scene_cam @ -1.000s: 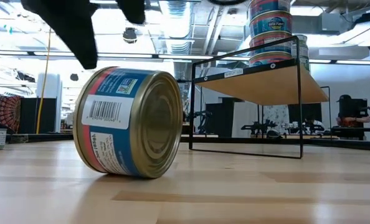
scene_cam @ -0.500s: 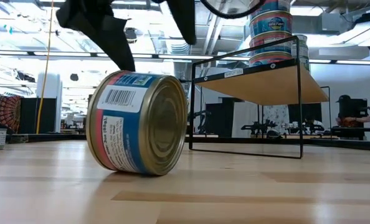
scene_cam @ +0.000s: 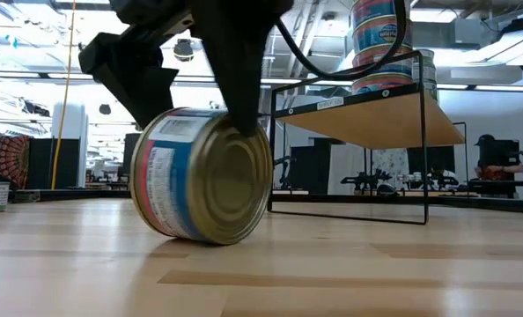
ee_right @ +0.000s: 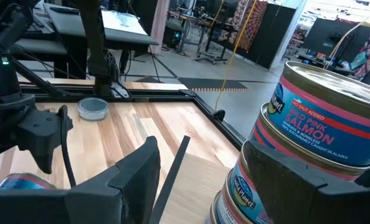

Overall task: Stack canned seafood by type on shelf
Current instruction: Stack the blue and pink tuna can on the shelf

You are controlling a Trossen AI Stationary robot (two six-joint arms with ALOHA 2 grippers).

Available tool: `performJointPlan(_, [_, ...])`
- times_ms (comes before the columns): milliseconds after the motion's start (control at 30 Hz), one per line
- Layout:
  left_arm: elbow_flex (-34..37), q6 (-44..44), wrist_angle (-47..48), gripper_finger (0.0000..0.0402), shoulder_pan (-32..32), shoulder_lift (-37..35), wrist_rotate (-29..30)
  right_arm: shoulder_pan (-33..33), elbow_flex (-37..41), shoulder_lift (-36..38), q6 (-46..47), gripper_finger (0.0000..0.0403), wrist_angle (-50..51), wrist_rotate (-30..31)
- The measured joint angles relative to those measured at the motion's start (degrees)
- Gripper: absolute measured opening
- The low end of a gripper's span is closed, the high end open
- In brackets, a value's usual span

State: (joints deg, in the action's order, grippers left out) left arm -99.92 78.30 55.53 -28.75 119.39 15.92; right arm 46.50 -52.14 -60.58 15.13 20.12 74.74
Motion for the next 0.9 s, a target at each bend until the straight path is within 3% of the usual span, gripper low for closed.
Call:
performJointPlan(300, [0.7,-6.5,0.9,0.0294,-0.2,-0.1,-0.6,0.0,0.0,0.0,0.0,0.0271,0.0,0.0])
performJointPlan(533, [0.7,-19.1,0.7,0.0198,-0.7,-0.1,0.2,0.0,0.0,0.0,-0.1,0.0271,0.5,0.1])
performJointPlan(633, [0.7,-24.5,1.6,0.0187,-0.9,-0.1,1.2,0.5,0.0,0.0,-0.1,0.0271,0.6,0.1])
performJointPlan(767, [0.8,-31.4,3.9,0.0187,-1.3,-0.1,6.5,2.6,0.0,0.0,-0.1,0.0271,0.7,0.3])
performJointPlan(900, [0.8,-40.1,5.2,0.0187,-1.8,-0.2,15.6,5.5,0.0,0.0,-0.1,0.0271,0.7,3.4])
